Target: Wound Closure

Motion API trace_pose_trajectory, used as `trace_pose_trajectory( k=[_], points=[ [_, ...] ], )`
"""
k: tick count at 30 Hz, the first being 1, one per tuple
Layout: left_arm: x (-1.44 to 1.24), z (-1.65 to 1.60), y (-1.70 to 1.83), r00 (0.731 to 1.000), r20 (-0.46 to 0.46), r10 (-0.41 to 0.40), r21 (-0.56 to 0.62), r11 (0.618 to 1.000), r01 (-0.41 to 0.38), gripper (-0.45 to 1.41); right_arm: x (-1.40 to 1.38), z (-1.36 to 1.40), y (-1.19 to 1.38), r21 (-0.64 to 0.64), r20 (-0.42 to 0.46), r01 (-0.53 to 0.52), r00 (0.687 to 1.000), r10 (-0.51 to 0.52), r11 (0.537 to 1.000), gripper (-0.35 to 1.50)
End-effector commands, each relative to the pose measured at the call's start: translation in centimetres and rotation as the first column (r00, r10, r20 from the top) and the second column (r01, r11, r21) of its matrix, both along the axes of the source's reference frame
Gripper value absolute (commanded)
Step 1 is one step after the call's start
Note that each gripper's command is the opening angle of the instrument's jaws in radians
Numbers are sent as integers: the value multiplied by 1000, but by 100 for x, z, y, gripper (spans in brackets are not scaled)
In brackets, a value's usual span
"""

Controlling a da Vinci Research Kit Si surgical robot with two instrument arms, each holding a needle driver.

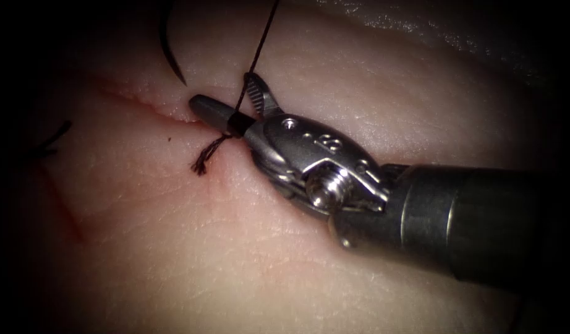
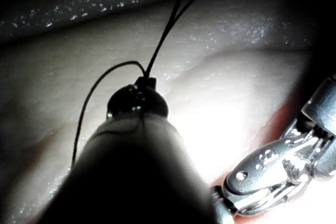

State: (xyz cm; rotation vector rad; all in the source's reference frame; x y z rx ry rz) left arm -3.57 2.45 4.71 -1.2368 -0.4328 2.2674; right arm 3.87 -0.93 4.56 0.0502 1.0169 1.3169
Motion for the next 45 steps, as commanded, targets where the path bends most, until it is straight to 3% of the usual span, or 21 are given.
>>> trace_pose_trajectory(
  k=[1,3,5,7,11,30,33,35,36,37,39,45],
  points=[
    [-6,1,-1,1000,6,13,2,1000,-13,-45,6,5,-1,4,-5,-1,1000,1,1000,74],
    [-6,1,-3,1000,5,17,3,1000,-17,-45,8,6,0,4,-3,-3,1000,3,1000,74],
    [-8,-2,-6,1000,8,26,6,1000,-26,-45,15,9,3,3,2,-11,1000,11,1000,108],
    [-8,-3,-7,999,10,31,2,1000,-31,-45,17,9,4,3,3,-12,1000,12,1000,111],
    [-9,-10,-9,999,19,44,3,999,-44,-45,21,12,0,8,-15,9,1000,-9,1000,96],
    [-13,-30,-16,997,39,64,18,998,-65,-45,35,23,5,5,-38,12,999,-12,1000,96],
    [-13,-31,-17,997,40,65,18,998,-66,-45,36,24,5,5,-41,20,999,-19,1000,76],
    [-13,-31,-17,997,40,66,18,998,-66,-45,36,24,5,5,-41,21,999,-21,1000,52],
    [-13,-31,-18,997,41,66,18,998,-67,-45,36,25,5,3,-36,14,999,-14,1000,9],
    [-13,-31,-18,997,41,66,18,998,-67,-45,36,25,5,3,-36,14,999,-14,1000,9],
    [-14,-32,-20,997,42,67,18,998,-68,-45,36,24,6,6,-35,5,999,-5,1000,-35],
    [-17,-34,-24,997,41,71,19,997,-72,-45,34,14,12,-79,46,43,998,-39,996,-35]
  ],
)
